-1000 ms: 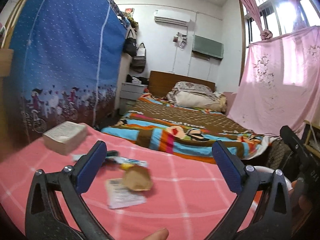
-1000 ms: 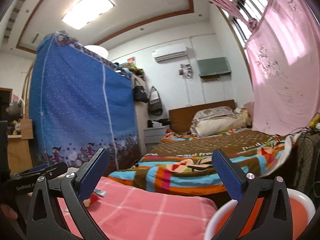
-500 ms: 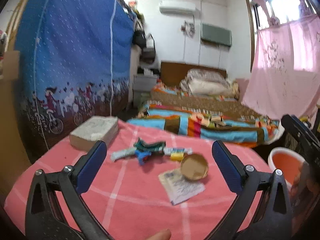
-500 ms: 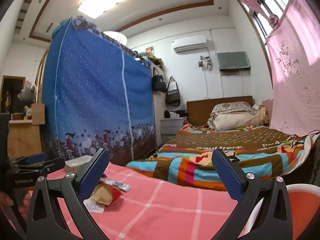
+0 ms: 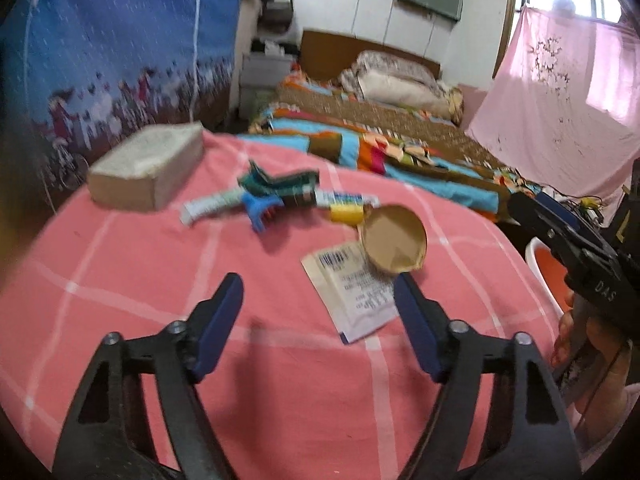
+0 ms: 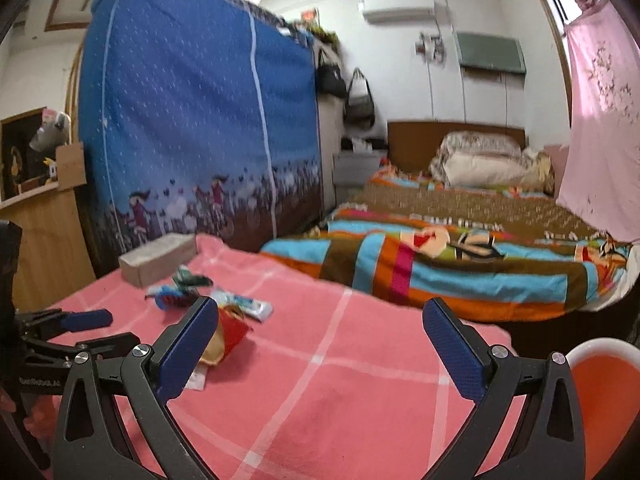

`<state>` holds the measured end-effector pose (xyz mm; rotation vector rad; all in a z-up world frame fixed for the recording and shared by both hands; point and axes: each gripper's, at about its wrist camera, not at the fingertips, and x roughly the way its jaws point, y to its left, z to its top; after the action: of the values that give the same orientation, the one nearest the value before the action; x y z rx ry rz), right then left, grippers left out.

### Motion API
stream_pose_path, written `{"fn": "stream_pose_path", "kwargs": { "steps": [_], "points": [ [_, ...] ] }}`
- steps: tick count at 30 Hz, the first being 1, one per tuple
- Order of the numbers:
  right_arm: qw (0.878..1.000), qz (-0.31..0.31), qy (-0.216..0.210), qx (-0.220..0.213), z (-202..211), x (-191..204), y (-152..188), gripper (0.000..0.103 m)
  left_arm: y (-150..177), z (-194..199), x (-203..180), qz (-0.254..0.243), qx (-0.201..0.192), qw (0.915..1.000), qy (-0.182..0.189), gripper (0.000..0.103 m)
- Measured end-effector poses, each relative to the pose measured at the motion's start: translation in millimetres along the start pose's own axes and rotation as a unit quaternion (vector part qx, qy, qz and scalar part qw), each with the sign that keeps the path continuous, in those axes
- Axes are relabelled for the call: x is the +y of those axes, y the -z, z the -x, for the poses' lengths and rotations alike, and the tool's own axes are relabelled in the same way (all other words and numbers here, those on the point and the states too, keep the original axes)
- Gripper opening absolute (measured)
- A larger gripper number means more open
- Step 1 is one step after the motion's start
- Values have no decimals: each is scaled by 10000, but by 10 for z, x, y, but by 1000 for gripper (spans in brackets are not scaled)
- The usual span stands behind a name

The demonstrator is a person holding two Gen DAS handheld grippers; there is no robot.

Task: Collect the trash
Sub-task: 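Move both grippers back over the bed toward the receipt and paper cup, then grasp the white receipt with the left gripper while the right grasps the paper cup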

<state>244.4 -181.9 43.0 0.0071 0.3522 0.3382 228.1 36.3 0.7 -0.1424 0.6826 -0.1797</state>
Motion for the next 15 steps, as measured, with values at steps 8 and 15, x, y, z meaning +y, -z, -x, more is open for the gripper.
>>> {"fn": "stream_pose_path", "kwargs": {
  "steps": [8, 15],
  "points": [
    [9987, -81, -39, 510, -181, -17, 42, 103, 18, -185, -85, 169, 489, 9983, 264, 64],
    [9974, -132, -21, 705, -233, -45, 60, 103, 32, -258, -330, -325, 628, 9975, 44, 55]
  ]
}}
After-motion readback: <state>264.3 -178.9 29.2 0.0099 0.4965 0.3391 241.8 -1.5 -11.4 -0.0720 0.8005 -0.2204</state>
